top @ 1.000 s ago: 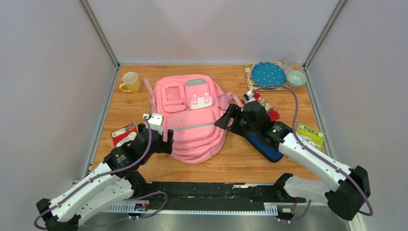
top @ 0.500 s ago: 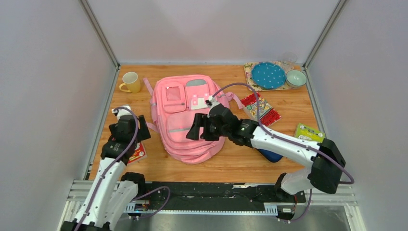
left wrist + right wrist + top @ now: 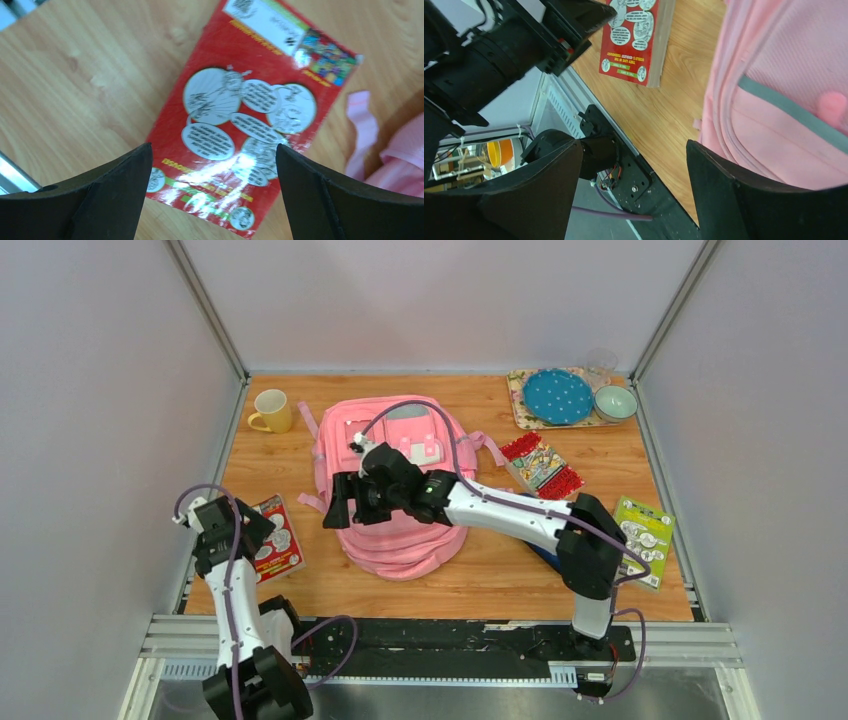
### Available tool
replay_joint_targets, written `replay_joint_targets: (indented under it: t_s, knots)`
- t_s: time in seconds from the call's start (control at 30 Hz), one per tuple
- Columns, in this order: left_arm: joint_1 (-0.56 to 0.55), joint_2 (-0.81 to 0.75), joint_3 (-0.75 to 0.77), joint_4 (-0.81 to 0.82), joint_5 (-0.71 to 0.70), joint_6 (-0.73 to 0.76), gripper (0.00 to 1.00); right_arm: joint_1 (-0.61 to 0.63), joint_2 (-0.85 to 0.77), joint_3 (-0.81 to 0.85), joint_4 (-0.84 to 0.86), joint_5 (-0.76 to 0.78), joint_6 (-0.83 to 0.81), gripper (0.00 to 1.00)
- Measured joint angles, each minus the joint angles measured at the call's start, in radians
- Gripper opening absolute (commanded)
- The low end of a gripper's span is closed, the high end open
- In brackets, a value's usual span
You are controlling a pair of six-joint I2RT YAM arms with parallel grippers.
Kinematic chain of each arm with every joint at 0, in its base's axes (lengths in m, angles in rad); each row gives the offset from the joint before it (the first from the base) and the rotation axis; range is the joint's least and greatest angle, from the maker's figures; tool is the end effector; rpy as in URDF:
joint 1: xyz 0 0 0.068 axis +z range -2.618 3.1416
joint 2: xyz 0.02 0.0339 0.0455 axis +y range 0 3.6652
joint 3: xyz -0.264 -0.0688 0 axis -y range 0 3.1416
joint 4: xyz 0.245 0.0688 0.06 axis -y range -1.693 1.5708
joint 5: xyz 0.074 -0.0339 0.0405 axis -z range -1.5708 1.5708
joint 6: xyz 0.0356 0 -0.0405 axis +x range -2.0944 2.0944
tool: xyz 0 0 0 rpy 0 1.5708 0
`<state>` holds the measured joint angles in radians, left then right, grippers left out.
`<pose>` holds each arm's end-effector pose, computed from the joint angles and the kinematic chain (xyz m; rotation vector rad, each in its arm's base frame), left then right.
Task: Pack the student bag
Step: Pick up the book from the center of the board.
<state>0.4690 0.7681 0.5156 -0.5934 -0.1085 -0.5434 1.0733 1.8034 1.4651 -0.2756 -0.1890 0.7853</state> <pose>0.1364 0.0734 0.2119 -1.2128 2.0853 0.0969 0.1950 0.3731 0.2829 -0.4729 2.4181 1.1622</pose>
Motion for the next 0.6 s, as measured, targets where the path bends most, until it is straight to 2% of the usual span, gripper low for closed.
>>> replay_joint_targets:
  t_s: [0.1, 0.27, 0.6]
  knots:
    - [0.076, 0.011, -0.067, 0.016, 0.016, -0.021, 0.99, 0.011, 0.098, 0.103, -0.020, -0.023, -0.026, 0.79]
    - [0.186, 0.093, -0.076, 0.052, 0.072, -0.016, 0.99, 0.025, 0.191, 0.175, -0.038, -0.057, -0.054, 0.79]
    - [0.221, 0.129, -0.117, 0.172, 0.164, 0.019, 0.97, 0.032, 0.395, 0.433, -0.084, -0.103, -0.098, 0.79]
